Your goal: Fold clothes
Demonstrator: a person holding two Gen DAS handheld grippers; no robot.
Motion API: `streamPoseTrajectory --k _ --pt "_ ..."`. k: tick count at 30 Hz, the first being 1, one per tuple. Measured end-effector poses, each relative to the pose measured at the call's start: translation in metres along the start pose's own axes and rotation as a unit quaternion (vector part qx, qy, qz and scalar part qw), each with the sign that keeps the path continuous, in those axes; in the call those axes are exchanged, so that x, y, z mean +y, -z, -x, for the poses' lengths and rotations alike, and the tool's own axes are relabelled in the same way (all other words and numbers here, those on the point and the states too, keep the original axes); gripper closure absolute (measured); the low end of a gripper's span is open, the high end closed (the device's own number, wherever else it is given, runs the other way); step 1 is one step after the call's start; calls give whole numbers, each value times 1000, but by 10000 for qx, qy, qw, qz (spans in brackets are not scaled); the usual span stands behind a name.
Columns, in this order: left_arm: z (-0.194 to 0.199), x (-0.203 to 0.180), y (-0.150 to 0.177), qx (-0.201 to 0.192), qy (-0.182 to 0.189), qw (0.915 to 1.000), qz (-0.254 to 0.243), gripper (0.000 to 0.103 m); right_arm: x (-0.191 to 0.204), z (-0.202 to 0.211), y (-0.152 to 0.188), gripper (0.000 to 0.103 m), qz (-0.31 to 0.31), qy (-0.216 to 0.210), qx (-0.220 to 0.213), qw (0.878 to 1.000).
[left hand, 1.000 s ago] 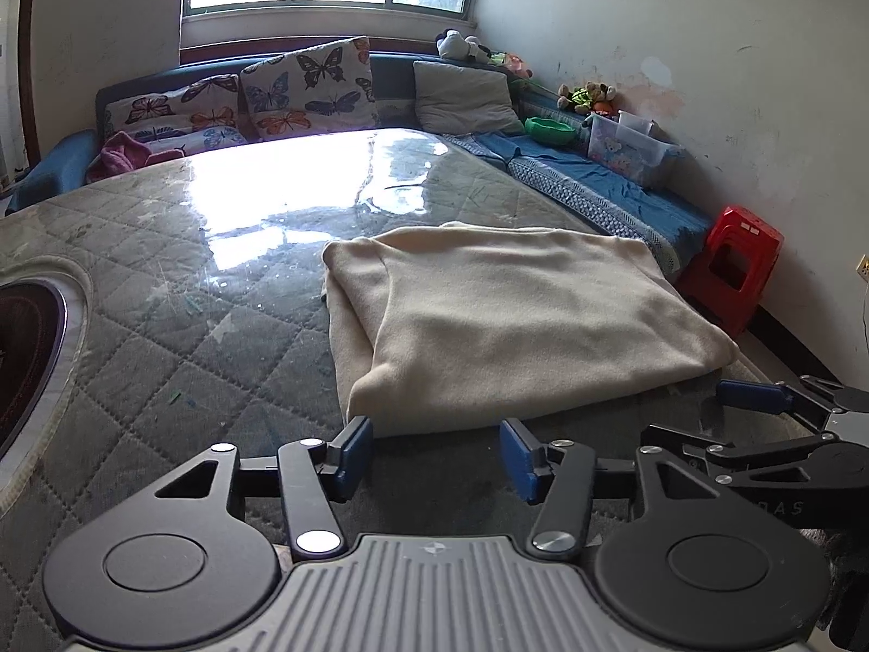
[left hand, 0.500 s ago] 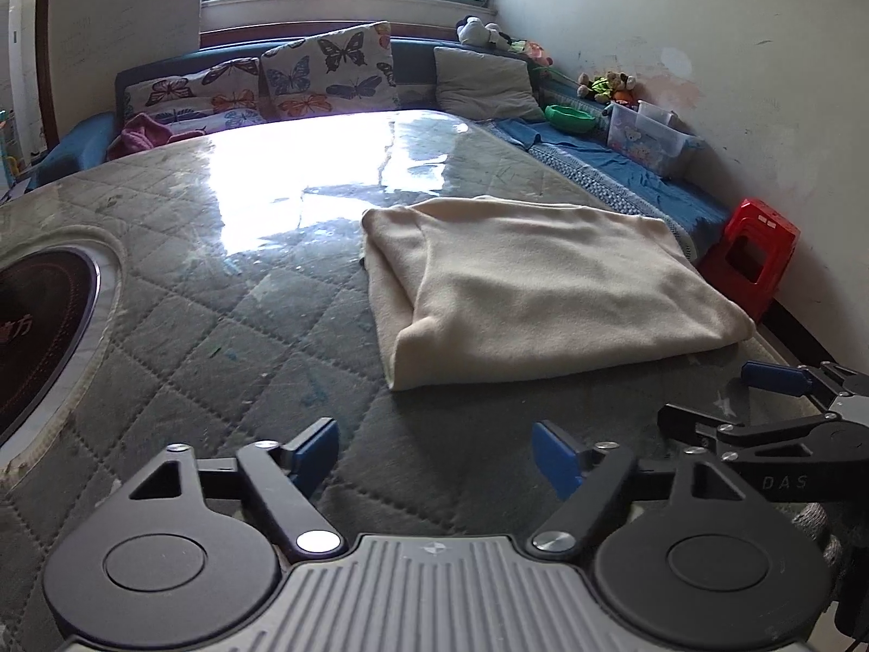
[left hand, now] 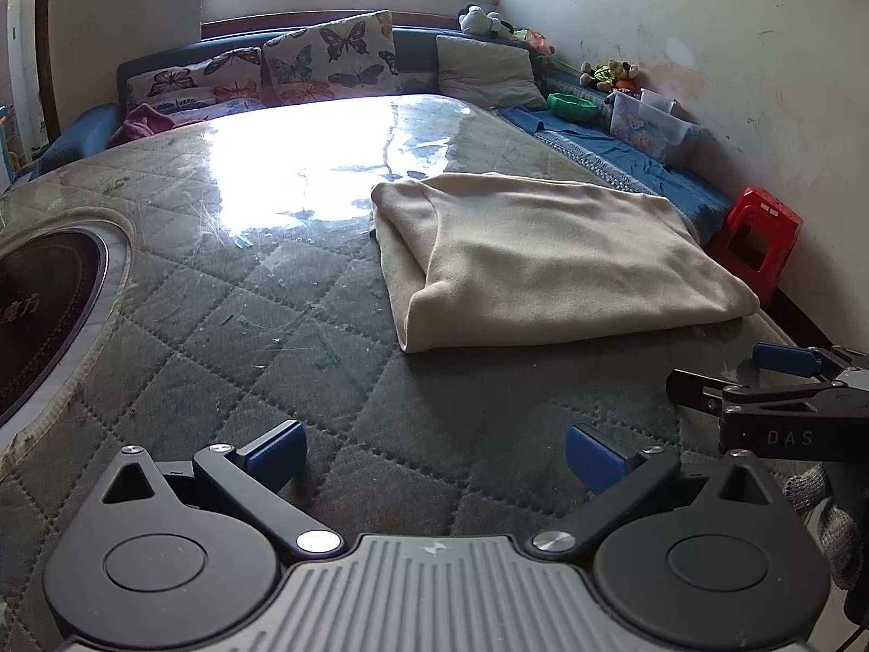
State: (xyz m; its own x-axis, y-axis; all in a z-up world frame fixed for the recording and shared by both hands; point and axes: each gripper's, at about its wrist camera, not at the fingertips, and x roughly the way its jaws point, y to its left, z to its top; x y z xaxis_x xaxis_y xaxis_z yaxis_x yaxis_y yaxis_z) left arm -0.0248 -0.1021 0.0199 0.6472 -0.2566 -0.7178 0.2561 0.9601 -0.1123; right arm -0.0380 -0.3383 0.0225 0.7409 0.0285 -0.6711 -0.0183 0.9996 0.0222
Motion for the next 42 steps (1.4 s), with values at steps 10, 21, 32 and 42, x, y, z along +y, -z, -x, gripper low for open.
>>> streamPoseTrajectory --k 10,21,32,42 --pt "-6 -11 3 63 -260 9990 -347 0 4 2 3 0 -108 127 -46 9998" --pt "-6 -12 4 68 -304 9987 -401 0 6 4 8 0 -215 215 -177 9994" --pt "-6 -14 5 48 -384 9986 -364 0 6 9 17 0 -187 231 -347 9990" --pt "-5 -15 5 78 -446 9984 -328 0 7 13 21 0 -161 249 -403 9988"
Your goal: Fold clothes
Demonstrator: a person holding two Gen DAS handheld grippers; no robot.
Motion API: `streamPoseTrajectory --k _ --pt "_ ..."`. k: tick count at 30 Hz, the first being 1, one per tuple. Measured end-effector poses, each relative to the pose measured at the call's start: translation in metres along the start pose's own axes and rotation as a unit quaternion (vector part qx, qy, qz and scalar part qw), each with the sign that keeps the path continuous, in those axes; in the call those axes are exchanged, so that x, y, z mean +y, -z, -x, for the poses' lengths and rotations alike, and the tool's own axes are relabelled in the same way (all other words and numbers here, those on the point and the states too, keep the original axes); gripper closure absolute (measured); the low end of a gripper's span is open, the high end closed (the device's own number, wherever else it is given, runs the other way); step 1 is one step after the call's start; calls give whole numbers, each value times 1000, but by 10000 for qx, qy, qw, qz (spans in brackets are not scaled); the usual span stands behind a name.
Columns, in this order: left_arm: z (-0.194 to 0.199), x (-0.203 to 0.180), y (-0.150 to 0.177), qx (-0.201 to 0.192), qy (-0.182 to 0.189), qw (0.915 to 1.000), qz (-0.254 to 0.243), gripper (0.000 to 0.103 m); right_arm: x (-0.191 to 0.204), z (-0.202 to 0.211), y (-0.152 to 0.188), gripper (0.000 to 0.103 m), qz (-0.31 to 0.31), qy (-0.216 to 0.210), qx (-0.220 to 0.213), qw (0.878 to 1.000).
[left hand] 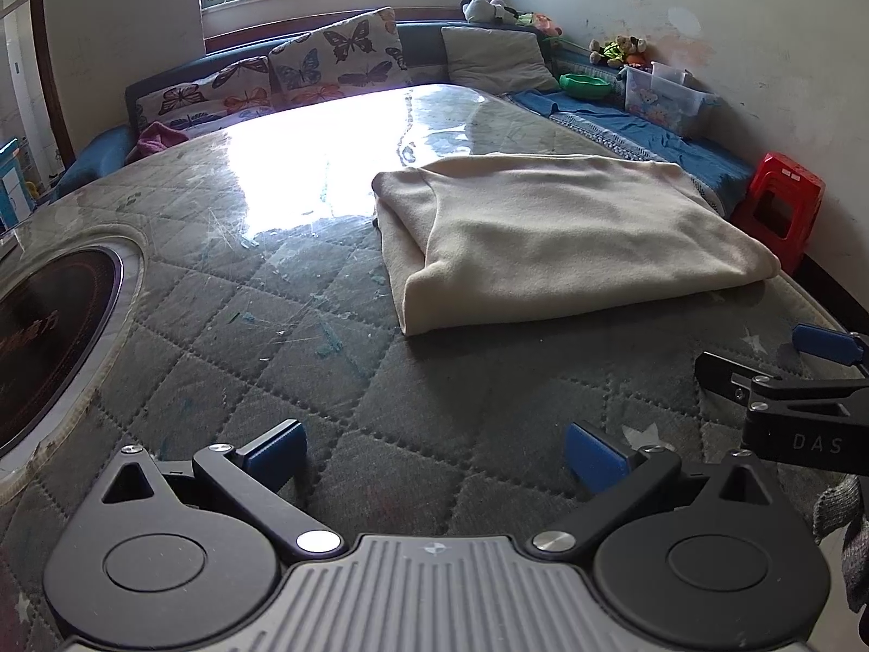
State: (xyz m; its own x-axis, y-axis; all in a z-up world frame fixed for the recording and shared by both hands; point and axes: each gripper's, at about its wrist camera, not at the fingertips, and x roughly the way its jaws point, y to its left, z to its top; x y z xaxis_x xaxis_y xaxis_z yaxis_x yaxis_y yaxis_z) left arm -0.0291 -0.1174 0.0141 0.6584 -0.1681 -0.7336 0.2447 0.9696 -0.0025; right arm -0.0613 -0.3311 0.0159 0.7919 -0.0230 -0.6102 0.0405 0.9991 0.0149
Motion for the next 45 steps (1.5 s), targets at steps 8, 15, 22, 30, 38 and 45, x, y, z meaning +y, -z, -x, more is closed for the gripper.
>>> streamPoseTrajectory --k 8,15,22,30,38,45 --pt "2 -2 3 10 -45 10000 13 0 -1 2 0 0 8 -20 65 10000" --pt "5 -3 5 30 -63 10000 18 0 -1 6 1 0 39 -55 135 9999" --pt "8 -4 8 38 -74 10000 14 0 -1 10 3 0 59 -82 188 9998" --pt "11 -6 10 66 -85 9999 24 0 -1 14 4 0 70 -97 253 9996" --pt "15 -7 13 74 -75 9999 17 0 -2 19 5 0 70 -150 317 9994" --pt "19 -9 14 108 -66 9999 -6 0 -2 24 6 0 -25 -219 336 9992"
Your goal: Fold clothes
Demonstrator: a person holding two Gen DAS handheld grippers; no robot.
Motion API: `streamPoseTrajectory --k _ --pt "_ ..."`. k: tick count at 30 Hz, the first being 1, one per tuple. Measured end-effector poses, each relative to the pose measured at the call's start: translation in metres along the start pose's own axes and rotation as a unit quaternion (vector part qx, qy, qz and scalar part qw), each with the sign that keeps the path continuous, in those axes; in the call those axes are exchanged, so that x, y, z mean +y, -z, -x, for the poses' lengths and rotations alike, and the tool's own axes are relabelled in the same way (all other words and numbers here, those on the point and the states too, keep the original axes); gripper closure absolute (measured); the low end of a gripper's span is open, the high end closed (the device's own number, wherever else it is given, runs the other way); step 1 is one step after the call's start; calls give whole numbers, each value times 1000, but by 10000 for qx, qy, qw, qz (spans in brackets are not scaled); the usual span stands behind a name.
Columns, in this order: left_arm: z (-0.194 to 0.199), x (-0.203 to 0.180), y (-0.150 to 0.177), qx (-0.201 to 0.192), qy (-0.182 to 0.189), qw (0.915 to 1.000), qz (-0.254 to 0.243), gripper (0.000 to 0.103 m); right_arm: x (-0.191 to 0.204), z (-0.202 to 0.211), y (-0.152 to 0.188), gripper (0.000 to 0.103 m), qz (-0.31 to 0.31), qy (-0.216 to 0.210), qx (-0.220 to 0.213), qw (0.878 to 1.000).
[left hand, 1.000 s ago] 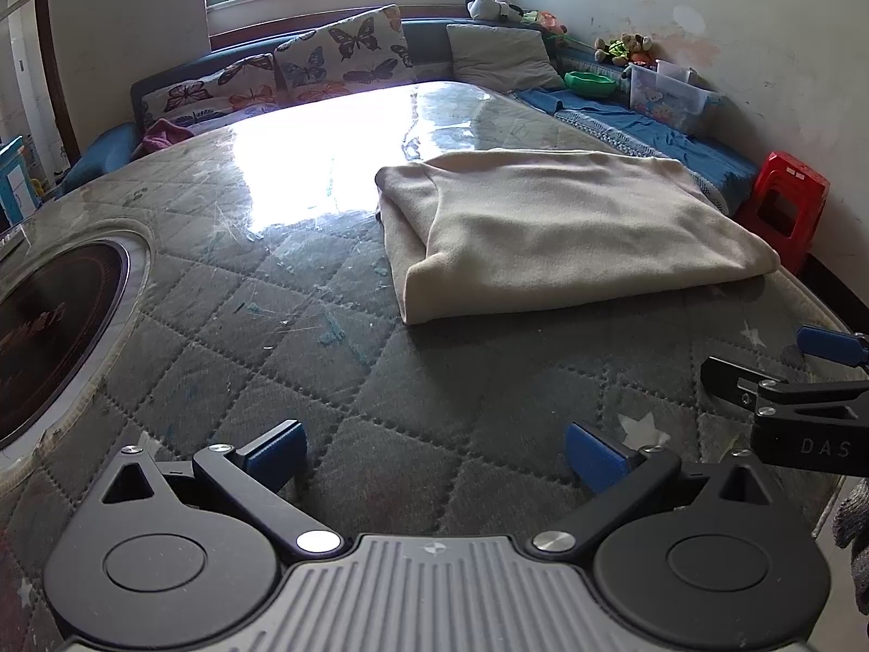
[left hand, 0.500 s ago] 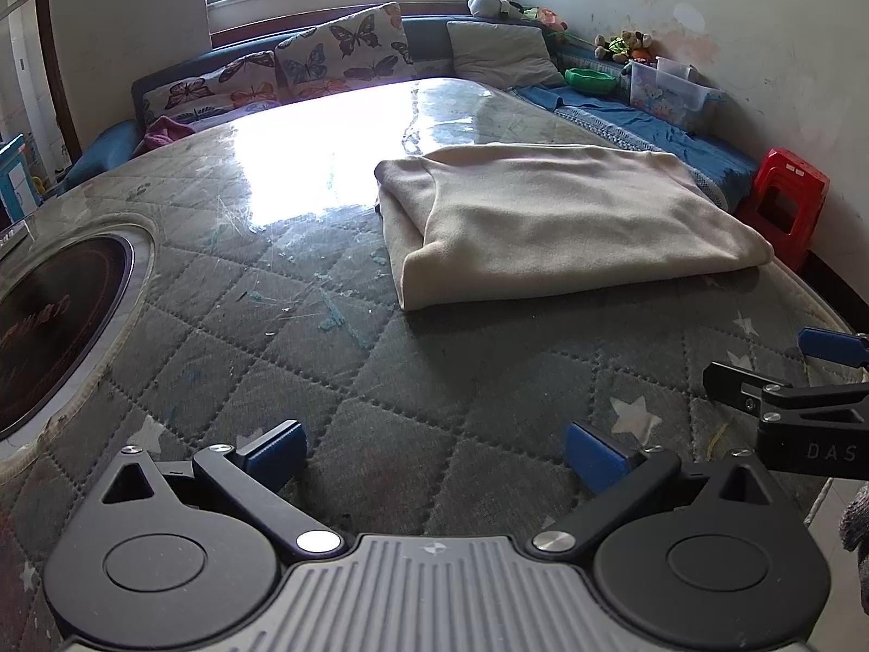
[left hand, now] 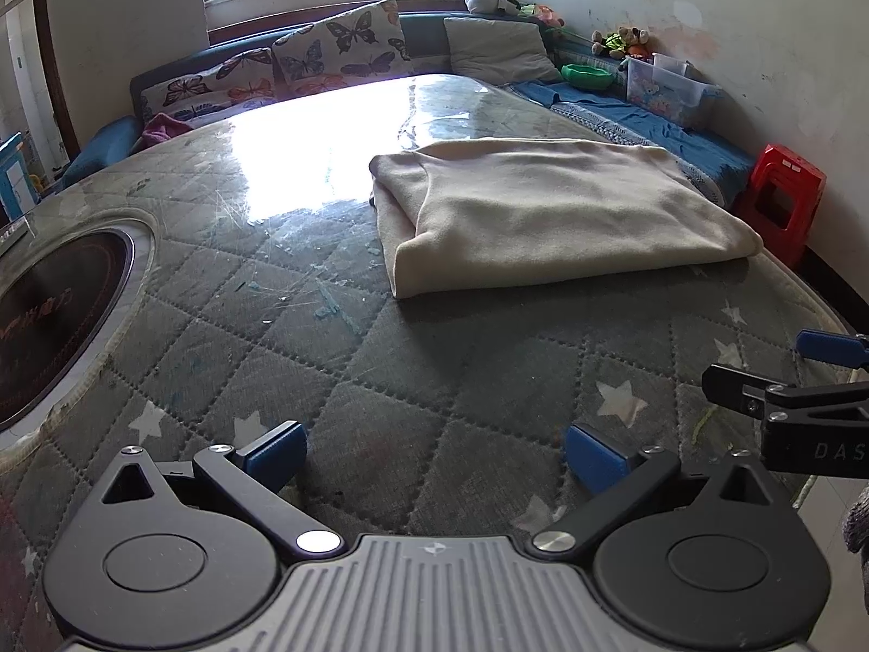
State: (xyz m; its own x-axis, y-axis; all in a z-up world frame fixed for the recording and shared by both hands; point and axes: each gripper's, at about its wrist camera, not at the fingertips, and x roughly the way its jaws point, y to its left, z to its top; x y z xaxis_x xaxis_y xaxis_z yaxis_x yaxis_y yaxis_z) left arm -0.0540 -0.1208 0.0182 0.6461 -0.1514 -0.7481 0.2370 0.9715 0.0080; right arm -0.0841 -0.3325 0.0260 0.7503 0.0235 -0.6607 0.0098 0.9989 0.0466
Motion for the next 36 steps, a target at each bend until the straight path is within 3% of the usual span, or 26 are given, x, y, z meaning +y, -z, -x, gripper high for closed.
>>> streamPoseTrajectory --k 36 --pt "41 -4 2 -523 -40 9986 -90 0 13 38 -6 0 102 35 -495 9987"
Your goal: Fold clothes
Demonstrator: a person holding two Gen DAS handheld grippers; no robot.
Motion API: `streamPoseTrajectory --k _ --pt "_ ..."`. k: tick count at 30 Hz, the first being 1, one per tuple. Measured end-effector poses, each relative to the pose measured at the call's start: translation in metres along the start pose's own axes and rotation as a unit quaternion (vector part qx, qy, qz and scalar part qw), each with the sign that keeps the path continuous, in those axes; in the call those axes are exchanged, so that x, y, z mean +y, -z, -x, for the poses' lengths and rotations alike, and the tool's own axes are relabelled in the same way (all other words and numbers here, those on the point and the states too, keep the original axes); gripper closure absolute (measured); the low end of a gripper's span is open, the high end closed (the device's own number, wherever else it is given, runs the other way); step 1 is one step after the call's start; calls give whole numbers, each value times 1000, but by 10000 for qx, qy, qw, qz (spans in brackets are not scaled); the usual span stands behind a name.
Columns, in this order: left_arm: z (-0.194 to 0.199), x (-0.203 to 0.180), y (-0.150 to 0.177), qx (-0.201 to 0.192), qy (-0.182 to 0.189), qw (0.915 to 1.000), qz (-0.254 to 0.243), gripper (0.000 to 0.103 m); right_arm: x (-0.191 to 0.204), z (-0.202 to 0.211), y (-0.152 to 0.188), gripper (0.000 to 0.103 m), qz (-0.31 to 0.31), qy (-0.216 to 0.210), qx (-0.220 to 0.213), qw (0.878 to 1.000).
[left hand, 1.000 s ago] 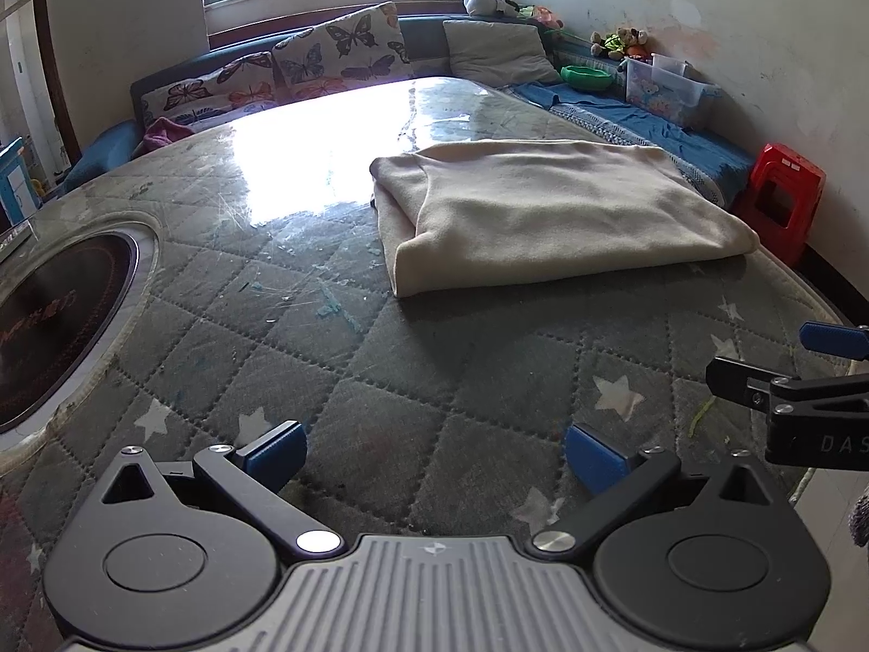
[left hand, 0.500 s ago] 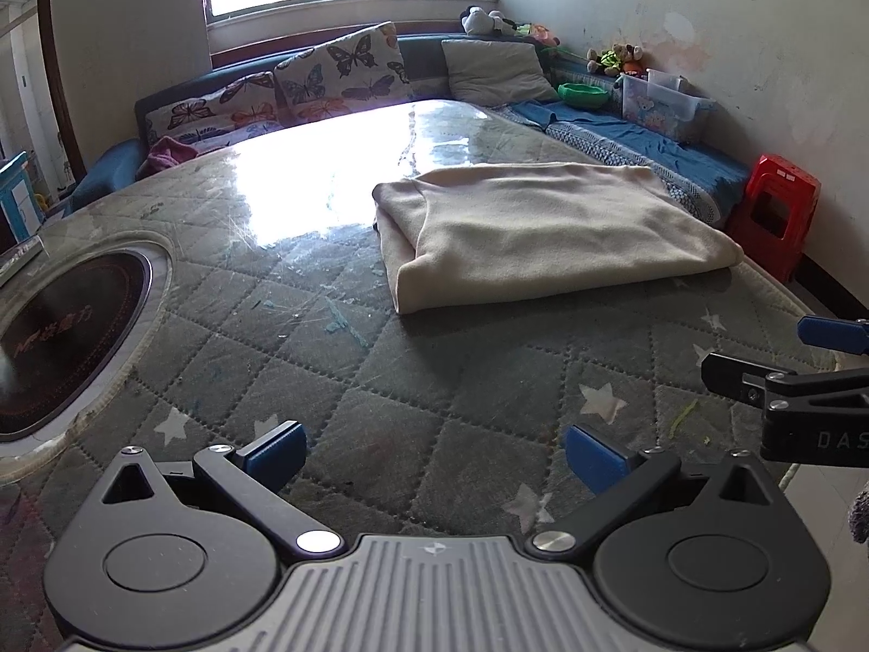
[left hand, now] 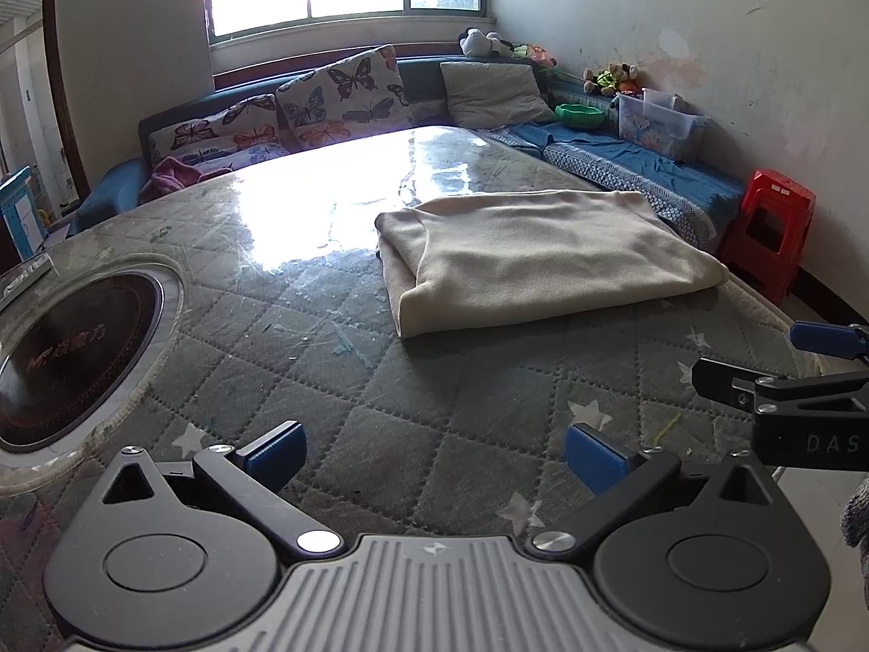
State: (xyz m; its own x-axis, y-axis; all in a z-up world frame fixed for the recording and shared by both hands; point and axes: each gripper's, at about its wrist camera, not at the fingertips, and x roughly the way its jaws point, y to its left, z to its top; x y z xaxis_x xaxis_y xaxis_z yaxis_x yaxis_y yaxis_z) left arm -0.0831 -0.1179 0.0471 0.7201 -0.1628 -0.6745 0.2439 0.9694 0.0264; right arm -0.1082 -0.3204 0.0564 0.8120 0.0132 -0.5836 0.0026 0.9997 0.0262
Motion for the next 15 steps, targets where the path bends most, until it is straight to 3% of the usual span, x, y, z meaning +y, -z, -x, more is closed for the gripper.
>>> streamPoseTrajectory --k 15 --pt "-2 1 -14 -125 -55 9999 -71 0 -1 -5 -10 0 -20 -16 -80 10000"
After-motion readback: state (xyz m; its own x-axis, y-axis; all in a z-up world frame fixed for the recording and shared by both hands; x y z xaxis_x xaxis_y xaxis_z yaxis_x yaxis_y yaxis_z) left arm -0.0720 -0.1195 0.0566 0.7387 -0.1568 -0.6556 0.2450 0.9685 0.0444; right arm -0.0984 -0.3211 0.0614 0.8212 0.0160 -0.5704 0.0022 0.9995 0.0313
